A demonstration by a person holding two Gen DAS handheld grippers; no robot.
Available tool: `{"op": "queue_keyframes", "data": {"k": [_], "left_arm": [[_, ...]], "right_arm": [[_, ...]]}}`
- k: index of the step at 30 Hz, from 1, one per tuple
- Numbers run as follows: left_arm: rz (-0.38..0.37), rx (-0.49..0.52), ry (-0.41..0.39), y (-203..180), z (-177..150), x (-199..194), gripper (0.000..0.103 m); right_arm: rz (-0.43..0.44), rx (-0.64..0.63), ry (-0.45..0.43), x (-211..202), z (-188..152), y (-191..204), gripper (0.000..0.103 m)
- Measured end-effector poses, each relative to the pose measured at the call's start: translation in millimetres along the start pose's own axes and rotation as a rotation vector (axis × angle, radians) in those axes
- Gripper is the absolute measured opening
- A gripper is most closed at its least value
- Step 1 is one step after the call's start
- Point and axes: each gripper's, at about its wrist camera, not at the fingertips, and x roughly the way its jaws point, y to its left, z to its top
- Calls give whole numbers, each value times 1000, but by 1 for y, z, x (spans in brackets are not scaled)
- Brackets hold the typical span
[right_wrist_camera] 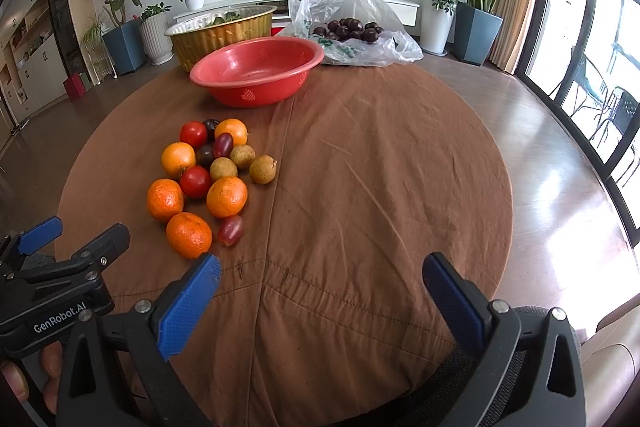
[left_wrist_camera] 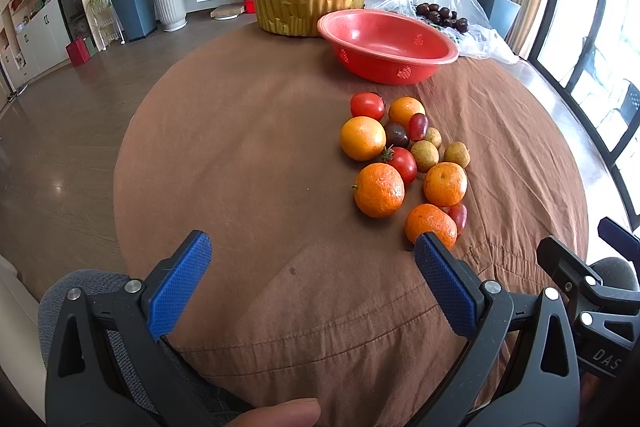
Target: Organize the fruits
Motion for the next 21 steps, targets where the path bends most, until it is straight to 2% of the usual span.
{"op": "queue_keyframes", "data": {"k": [6, 10, 14, 16, 18, 19, 21], "left_arm": [[-11, -2, 4, 0, 0, 2, 103], [-18, -2, -1, 5, 2, 2, 103], [-28, 20, -3, 11, 2, 5, 103], [-63, 35, -9, 14, 2, 7, 103], [-147, 70, -12, 15, 2, 9, 103], [-163, 88, -3, 14, 1, 11, 103], [-141, 120, -2, 11, -1, 11, 103]], "right_arm": [[2, 1, 1, -1, 2, -1, 103], [9, 0, -2, 4, -8, 2, 103], [44, 5, -5, 1, -6, 0, 103], [63, 7, -10, 0, -4, -1, 103], [85, 10, -18, -2, -4, 0, 103], [95, 11, -19, -2, -4, 1, 103], [112, 15, -20, -3, -3, 0, 103]]}}
